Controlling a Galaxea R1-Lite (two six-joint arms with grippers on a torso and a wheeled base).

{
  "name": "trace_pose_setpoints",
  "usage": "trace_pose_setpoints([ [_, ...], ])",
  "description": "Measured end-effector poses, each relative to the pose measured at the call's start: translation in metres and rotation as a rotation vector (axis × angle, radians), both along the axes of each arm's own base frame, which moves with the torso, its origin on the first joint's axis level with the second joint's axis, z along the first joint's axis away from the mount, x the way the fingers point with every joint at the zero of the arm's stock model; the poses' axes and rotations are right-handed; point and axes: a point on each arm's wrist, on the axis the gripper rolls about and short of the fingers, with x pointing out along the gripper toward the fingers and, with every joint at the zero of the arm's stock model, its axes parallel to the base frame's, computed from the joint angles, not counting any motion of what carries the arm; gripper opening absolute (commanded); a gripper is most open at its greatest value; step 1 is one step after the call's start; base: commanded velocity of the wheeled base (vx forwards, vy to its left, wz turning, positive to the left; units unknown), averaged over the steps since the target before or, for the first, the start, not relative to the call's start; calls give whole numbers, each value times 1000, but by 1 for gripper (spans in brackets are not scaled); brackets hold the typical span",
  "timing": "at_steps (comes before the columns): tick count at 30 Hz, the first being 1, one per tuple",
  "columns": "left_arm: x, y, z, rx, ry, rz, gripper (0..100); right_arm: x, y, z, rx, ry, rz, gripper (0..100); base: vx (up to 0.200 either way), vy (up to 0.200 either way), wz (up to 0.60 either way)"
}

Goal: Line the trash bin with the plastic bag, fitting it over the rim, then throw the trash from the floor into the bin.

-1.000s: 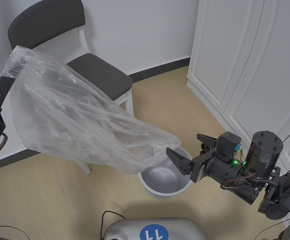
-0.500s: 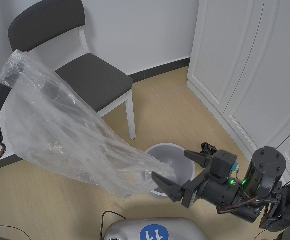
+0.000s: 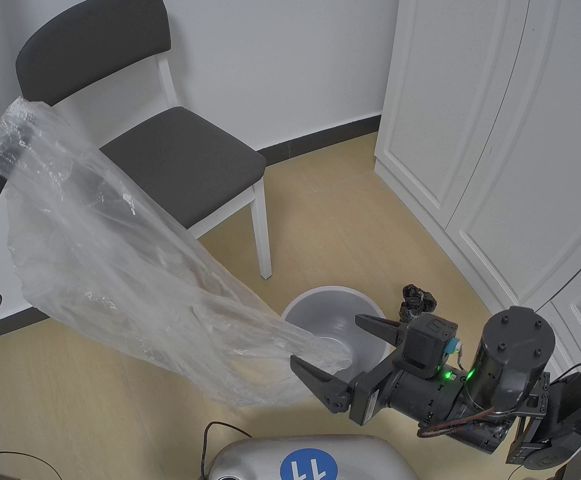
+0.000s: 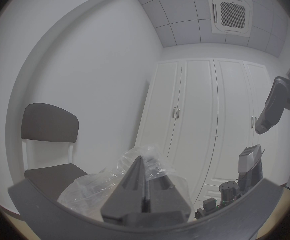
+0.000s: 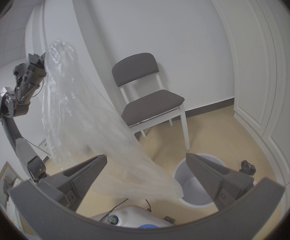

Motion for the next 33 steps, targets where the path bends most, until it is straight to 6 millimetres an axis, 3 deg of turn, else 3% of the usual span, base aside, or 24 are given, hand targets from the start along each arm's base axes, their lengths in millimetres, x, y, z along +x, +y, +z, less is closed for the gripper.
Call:
trace_pose_setpoints([
  [14, -7, -4, -2, 5, 0, -66, 0, 27, 3, -10, 27, 51, -68, 100, 0, 0, 0],
  [33, -20, -1, 0, 3, -4, -126, 0, 62, -13, -26, -1, 87, -134, 100, 0, 0, 0],
])
